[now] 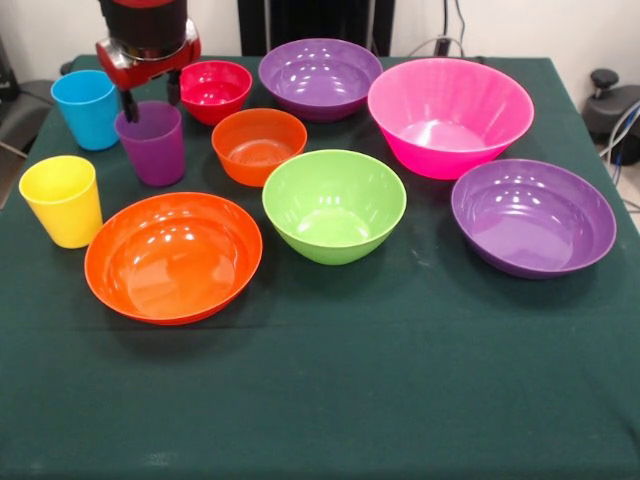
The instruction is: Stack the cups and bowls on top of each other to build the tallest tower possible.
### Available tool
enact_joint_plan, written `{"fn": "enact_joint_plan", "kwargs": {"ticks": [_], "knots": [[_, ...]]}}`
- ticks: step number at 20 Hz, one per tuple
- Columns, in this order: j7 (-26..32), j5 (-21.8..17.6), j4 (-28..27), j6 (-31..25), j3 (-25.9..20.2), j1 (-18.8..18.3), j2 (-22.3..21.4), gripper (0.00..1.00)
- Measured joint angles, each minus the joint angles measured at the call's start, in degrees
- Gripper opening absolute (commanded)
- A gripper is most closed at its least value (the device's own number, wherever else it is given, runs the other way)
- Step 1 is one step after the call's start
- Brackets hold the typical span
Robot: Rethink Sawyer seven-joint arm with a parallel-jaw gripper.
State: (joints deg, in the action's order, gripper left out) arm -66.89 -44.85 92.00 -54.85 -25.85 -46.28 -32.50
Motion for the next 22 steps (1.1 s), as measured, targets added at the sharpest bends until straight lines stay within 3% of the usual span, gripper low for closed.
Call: {"fn": "enact_joint_plan", "kwargs": {"ticks": [14, 22], "knots": [[0.0, 0.3, -0.2, -2.4, 0.0, 0.6, -1.2, 1.00], [0.0, 0.2, -0.3, -2.4, 0.5, 0.6, 1.3, 1.00]]}}
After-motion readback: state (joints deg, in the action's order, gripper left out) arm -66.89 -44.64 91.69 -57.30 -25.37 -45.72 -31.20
